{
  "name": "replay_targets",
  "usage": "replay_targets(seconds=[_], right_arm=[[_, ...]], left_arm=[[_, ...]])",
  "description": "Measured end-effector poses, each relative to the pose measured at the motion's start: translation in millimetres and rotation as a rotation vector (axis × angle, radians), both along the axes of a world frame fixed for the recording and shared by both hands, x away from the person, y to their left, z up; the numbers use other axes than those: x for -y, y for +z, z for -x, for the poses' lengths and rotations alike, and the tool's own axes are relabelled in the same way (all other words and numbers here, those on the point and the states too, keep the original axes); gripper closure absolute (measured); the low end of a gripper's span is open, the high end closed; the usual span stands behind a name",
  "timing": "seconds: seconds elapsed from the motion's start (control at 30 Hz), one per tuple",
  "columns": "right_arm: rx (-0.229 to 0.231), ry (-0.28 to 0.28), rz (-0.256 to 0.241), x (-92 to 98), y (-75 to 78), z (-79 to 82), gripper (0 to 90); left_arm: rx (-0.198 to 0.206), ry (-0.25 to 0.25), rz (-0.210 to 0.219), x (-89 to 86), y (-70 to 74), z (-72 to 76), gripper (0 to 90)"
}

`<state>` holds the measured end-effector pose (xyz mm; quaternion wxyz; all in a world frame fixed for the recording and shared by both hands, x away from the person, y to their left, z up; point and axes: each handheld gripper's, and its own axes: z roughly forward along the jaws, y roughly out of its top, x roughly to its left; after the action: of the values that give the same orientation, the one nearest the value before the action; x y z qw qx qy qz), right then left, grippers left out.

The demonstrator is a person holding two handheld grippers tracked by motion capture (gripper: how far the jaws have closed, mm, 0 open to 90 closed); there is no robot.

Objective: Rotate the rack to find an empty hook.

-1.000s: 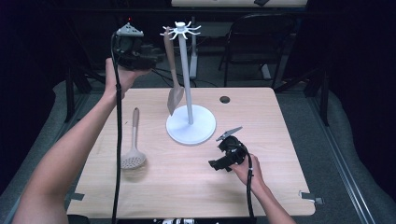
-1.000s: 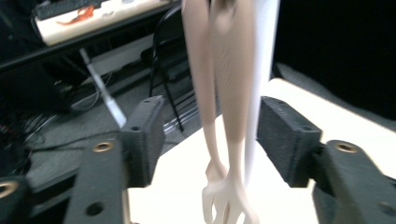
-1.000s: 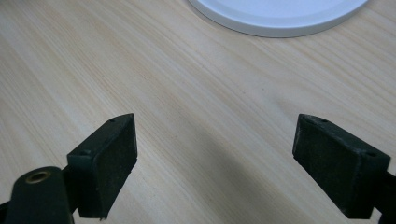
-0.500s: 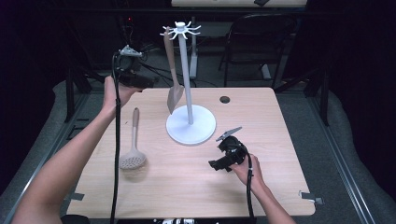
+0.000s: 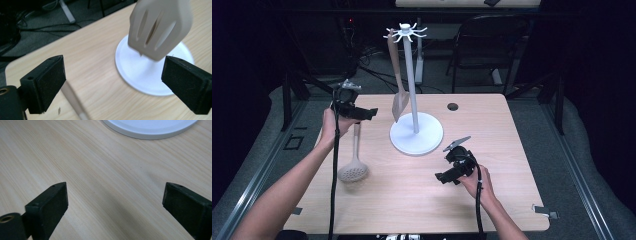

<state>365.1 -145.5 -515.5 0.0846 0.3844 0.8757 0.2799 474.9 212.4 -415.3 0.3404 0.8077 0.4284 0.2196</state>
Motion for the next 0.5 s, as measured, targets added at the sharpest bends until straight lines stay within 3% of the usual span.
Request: replay_targets(seconds=[0.3, 0.5], right_arm=[[-0.008, -0.008, 0.015, 0.2, -1.3, -0.3, 0.0], [-0.01, -0.01, 0.015, 0.6, -2.1, -0.9, 0.0]], left_arm=[[-0.082, 0.04, -0.044, -12.9, -45.9, 9.2, 2.1], [-0.108, 0.062, -0.049, -19.3, -64.8, 14.9, 1.6]])
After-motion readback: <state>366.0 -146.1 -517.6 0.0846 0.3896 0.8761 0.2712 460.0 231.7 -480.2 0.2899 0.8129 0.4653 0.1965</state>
